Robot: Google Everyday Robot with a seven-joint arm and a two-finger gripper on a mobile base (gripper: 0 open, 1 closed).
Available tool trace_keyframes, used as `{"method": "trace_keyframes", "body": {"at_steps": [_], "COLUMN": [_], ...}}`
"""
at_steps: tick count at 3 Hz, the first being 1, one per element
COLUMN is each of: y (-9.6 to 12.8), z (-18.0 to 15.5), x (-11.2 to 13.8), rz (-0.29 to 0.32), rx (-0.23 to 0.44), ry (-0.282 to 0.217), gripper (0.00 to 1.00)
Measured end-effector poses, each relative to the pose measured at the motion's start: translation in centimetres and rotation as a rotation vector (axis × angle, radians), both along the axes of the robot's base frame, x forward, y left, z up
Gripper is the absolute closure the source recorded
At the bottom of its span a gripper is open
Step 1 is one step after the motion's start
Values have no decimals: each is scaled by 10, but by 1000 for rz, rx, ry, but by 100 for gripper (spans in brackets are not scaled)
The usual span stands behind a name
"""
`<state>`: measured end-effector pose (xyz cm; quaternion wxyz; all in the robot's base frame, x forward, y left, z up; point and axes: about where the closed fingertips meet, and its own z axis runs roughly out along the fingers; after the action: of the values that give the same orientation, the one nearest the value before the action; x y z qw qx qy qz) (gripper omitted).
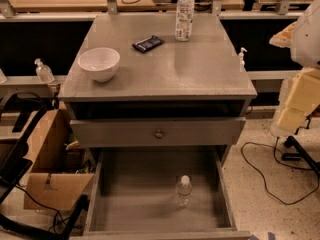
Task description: Pick water bottle from middle drawer and place on counter
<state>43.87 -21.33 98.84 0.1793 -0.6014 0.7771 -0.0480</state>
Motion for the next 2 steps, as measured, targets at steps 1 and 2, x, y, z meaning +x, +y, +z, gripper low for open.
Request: {"method": "trace_keyframes", "body": {"at_steps": [1, 2], "y": [0, -14], "z": [0, -40], "x": [0, 16], "rz": [0, 34], "rx": [1, 152], "ry": [0, -26], "gripper": [0, 0]}}
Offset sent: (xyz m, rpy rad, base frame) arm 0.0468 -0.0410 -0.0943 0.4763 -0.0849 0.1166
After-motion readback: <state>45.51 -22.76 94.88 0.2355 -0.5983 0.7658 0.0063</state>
